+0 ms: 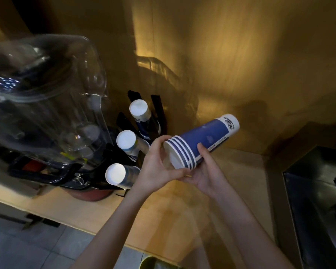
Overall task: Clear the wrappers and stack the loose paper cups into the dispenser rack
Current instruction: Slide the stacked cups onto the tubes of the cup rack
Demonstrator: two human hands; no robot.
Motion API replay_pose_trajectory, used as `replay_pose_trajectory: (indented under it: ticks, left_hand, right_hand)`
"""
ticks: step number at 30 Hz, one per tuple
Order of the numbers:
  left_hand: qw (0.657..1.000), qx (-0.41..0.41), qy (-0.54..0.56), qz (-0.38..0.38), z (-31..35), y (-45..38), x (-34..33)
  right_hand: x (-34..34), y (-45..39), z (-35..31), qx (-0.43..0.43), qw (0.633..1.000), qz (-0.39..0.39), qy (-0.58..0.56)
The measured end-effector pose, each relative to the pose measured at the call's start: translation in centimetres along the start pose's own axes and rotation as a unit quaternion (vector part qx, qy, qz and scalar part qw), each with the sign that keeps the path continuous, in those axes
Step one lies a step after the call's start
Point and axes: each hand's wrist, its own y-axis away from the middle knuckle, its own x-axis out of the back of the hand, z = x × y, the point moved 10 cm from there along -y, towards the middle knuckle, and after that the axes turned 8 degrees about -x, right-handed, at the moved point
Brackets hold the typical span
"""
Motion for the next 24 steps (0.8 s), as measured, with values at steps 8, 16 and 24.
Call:
replay_pose_trajectory:
  ticks: [8, 16, 24]
  left_hand:
    - [0.995, 0.026, 0.089, 0.022, 1.1, -0.4, 5.1]
    - [0.994, -0.022, 0.089, 0.053, 3.8, -3.9, 9.6]
    - [0.98, -0.093, -0.016, 0.176, 8.2, -6.4, 15.2]
  right_hand:
    - [-4.1, 0.7, -6.2, 0.242, 0.935, 0.074, 0.249]
    - [-12.5, -0.4, -11.4, 0.361, 0.792, 0.072, 0.487]
    - [-15.3, -6.0, -12.8, 0.349, 0.752, 0.042, 0.557]
